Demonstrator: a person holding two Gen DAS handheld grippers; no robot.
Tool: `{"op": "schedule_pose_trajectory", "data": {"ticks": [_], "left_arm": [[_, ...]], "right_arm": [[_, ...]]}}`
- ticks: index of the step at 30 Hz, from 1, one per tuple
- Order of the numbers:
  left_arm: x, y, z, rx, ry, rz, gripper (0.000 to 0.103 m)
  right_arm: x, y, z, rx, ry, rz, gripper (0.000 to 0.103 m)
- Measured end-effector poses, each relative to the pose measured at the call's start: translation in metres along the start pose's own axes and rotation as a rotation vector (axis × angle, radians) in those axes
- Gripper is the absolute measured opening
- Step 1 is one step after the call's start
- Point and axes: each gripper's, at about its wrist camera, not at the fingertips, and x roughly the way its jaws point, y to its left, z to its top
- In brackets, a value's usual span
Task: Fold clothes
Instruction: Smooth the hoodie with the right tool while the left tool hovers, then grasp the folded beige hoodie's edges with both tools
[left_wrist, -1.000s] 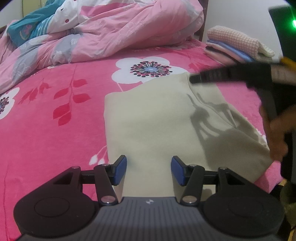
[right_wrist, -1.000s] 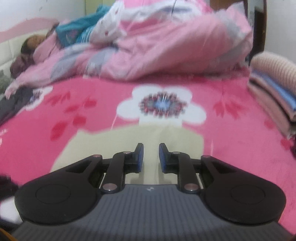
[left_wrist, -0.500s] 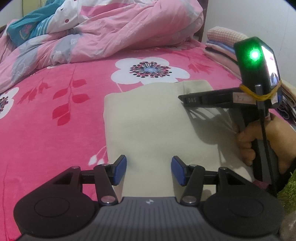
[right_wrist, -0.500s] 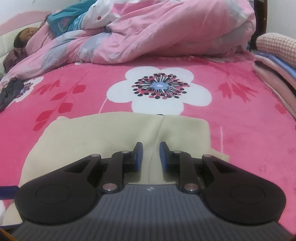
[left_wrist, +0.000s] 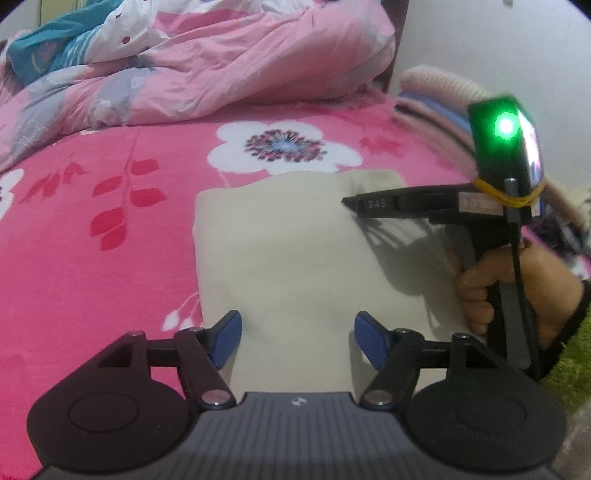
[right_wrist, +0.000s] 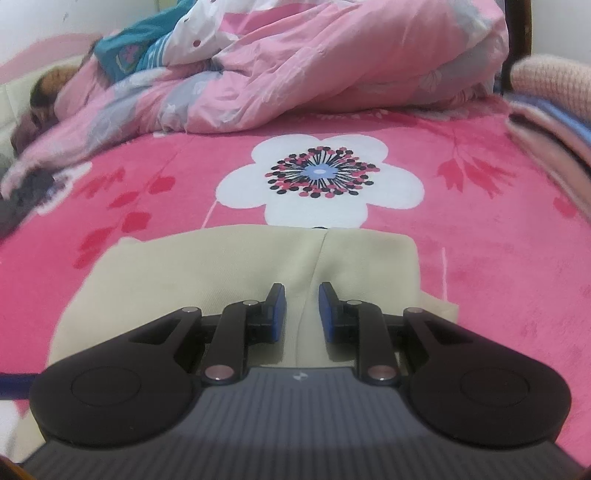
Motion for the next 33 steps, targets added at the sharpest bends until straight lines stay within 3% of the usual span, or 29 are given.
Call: {"op": "schedule_pose_trajectory", "data": {"ticks": [1, 3, 6, 8, 11, 15, 18, 22, 27, 33], "left_arm": [[-0.003, 0.004, -0.001, -0.004, -0.017, -0.005, 0.073], [-0.008, 0.012, -0.002, -0.017, -0.051, -0.01, 0.084], [-0.006, 0.022, 0.0, -0.019, -0.035, -0.011, 0.084], [-0.003, 0.028, -0.002, -0.02, -0.018, -0.025, 0.085], [0.002, 0.044, -0.009, -0.079, 0.014, -0.077, 0.088], [0.014, 0.063, -0.017, -0.157, 0.076, -0.197, 0.09], [0.02, 0.071, -0.023, -0.183, 0.083, -0.248, 0.094], [0.027, 0.081, -0.022, -0.228, 0.078, -0.316, 0.097], [0.047, 0.088, -0.011, -0.283, 0.092, -0.397, 0.097], [0.07, 0.086, 0.002, -0.275, 0.103, -0.443, 0.102]], "right_arm": [[-0.005, -0.006, 0.001, 0.032, 0.001, 0.025, 0.021], [-0.022, -0.018, 0.0, 0.085, -0.019, 0.046, 0.035], [-0.051, -0.038, -0.009, 0.149, -0.062, 0.053, 0.042], [-0.068, -0.053, -0.018, 0.191, -0.078, 0.046, 0.052], [-0.089, -0.077, -0.033, 0.272, -0.089, 0.052, 0.055], [-0.095, -0.116, -0.064, 0.479, -0.026, 0.149, 0.062], [-0.09, -0.133, -0.088, 0.636, 0.02, 0.274, 0.066], [-0.092, -0.13, -0.098, 0.64, 0.027, 0.315, 0.067], [-0.078, -0.124, -0.087, 0.585, 0.074, 0.373, 0.089], [-0.043, -0.113, -0.063, 0.522, 0.143, 0.512, 0.102]]}}
